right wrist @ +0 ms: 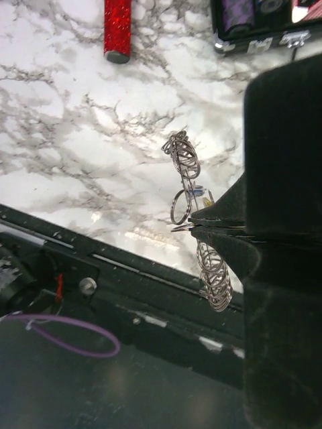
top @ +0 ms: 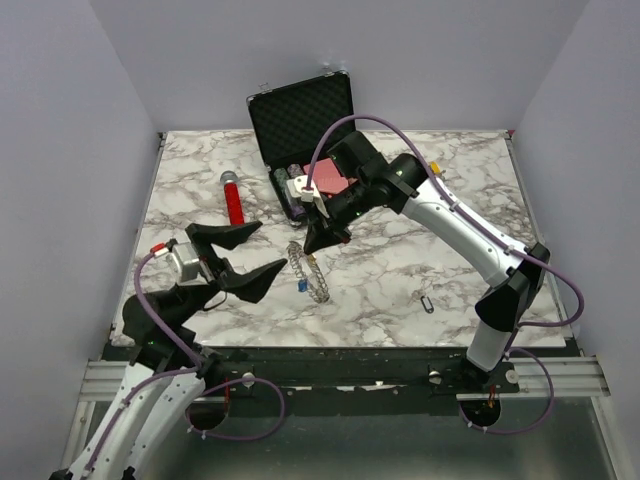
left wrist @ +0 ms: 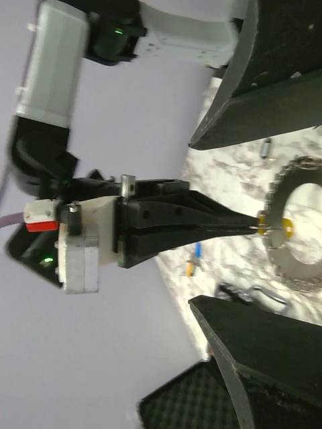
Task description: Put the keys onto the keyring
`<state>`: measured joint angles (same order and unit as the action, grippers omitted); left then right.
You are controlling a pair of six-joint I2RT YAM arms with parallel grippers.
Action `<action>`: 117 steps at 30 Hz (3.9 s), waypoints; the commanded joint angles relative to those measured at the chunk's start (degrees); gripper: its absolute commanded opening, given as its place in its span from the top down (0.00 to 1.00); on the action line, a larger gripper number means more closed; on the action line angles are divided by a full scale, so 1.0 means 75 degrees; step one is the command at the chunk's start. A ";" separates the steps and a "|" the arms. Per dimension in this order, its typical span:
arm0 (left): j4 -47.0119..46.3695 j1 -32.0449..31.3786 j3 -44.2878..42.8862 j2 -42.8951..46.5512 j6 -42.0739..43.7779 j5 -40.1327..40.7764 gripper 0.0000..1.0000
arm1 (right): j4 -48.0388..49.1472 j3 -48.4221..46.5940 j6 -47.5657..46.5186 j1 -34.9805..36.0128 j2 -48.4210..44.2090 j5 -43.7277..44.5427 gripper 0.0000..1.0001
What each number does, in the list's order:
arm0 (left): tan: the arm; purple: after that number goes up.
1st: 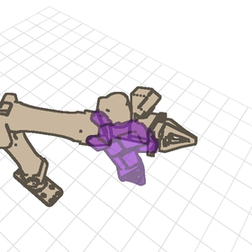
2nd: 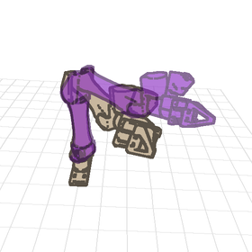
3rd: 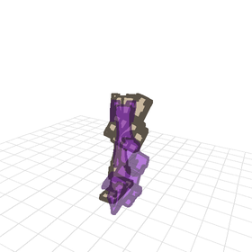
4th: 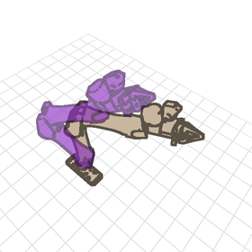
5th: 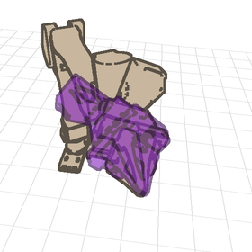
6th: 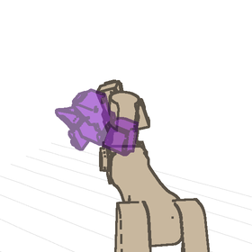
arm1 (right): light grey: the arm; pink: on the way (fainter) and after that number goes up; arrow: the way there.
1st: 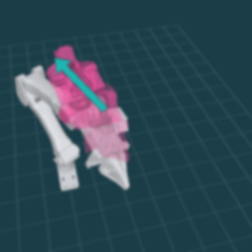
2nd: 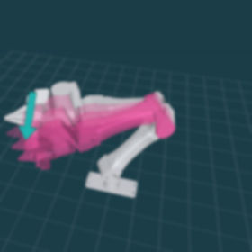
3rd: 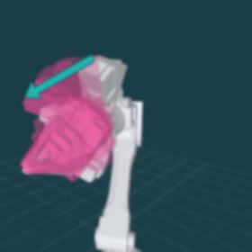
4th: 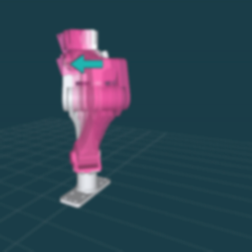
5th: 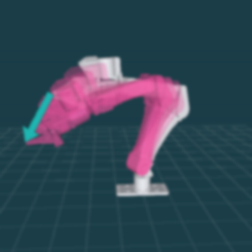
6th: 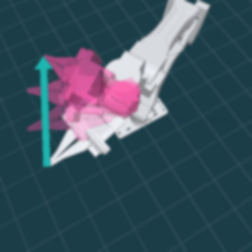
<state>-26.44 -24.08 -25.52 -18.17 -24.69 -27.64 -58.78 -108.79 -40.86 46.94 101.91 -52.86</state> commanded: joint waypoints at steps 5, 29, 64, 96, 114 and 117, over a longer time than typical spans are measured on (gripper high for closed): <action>0.5482 0.0023 -0.2046 -0.1466 0.2694 -0.1904 0.01 | -0.1912 -0.0963 -0.2262 0.0093 -0.0088 0.1680 1.00; 0.0783 -0.1841 -0.0524 -0.3201 0.3972 -0.0088 0.51 | -0.2275 -0.0975 -0.2462 0.0093 -0.0299 0.2255 1.00; 0.1017 -0.2181 -0.0922 -0.3881 0.3796 0.0193 0.79 | -0.2205 -0.0916 -0.2286 0.0093 -0.0439 0.2021 1.00; -0.1384 -0.2204 0.1034 -0.2065 0.1383 0.0825 1.00 | -0.1633 -0.0297 -0.0591 -0.0809 -0.0825 -0.1059 0.49; -0.2592 -0.2216 0.1539 -0.1959 0.0421 0.0931 1.00 | 0.0185 0.0478 0.1487 -0.0798 -0.0615 -0.1319 0.71; -0.2604 -0.2204 0.1504 -0.2030 0.0421 0.0943 1.00 | 0.0232 0.0607 0.1522 -0.0797 -0.0627 -0.1319 0.72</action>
<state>-41.95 -40.73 -14.00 -33.54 -20.67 -21.54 -58.98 -105.60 -31.24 40.77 96.64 -61.01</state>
